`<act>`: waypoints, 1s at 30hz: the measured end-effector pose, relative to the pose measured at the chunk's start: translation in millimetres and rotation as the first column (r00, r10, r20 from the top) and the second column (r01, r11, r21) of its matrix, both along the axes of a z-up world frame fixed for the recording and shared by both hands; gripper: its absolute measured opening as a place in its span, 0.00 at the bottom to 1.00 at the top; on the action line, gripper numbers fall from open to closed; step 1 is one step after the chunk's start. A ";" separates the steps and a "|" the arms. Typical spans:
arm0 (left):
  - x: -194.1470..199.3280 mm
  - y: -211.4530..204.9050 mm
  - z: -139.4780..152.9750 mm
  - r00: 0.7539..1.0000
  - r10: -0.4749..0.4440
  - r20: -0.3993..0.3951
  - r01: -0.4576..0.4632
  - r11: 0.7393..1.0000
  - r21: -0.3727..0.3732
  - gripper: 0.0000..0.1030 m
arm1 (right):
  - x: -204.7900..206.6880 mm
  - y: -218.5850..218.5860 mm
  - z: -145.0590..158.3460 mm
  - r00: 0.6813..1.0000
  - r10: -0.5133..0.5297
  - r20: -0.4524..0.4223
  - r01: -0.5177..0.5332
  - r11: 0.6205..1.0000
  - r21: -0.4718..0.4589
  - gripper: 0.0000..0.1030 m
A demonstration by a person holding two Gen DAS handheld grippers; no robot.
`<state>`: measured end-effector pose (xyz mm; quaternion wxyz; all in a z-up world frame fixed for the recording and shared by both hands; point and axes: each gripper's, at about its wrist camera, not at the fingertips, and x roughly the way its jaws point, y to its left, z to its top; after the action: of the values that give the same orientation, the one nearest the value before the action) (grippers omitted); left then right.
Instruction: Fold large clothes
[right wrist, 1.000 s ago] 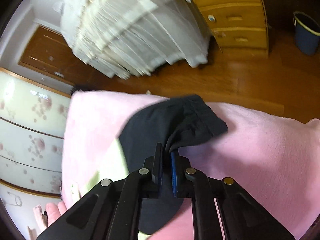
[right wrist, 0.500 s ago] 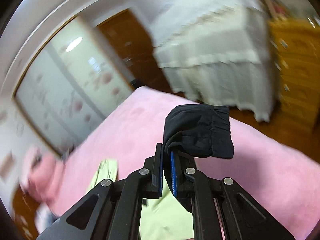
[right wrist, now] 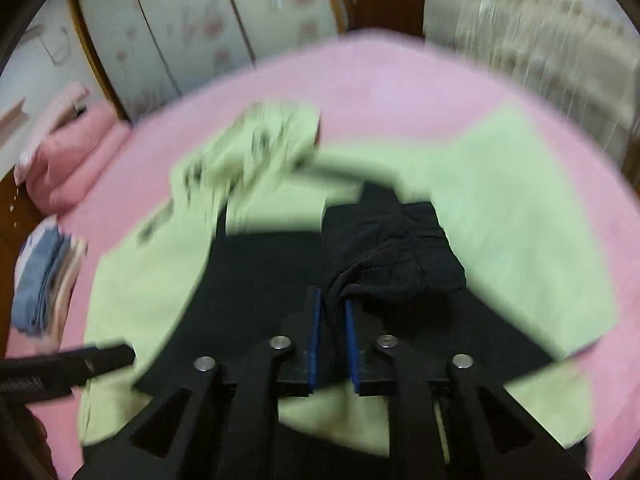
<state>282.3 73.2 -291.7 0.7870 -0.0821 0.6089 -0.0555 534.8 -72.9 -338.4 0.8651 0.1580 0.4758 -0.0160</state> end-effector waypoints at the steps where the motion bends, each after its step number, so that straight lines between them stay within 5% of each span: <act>1: -1.3 2.0 -2.2 1.000 0.005 -0.003 -0.005 1.000 0.000 0.72 | -4.9 5.2 -6.6 1.000 0.009 -0.003 -0.009 1.000 0.024 0.43; 6: -1.5 0.1 -0.2 1.000 -0.011 0.001 0.011 1.000 -0.017 0.72 | -13.8 12.3 0.4 0.994 0.038 0.101 -0.036 0.999 -0.024 0.74; 16: -4.7 -90.5 13.8 0.967 -0.248 0.064 0.243 0.967 0.073 0.72 | -53.3 -40.1 36.6 0.995 -0.018 0.097 0.022 0.999 -0.037 0.84; 22: -11.3 -158.6 17.2 0.917 -0.381 0.122 0.360 0.919 0.164 0.72 | -74.4 -93.7 30.4 0.996 -0.092 0.013 0.093 0.995 -0.047 0.84; 27: -21.9 -207.1 4.9 0.870 -0.431 0.237 0.354 0.883 0.307 0.72 | -99.8 -142.4 20.4 0.995 -0.085 -0.052 0.082 0.996 -0.044 0.86; 30: -26.1 -232.4 -7.6 0.833 -0.489 0.257 0.372 0.840 0.395 0.72 | -112.4 -169.2 11.1 0.993 -0.062 -0.097 0.057 0.997 -0.054 0.86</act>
<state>256.2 -159.1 -299.3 0.8505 0.2026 0.4633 -0.1450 422.3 -242.1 -327.3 0.8434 0.1488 0.5125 -0.0619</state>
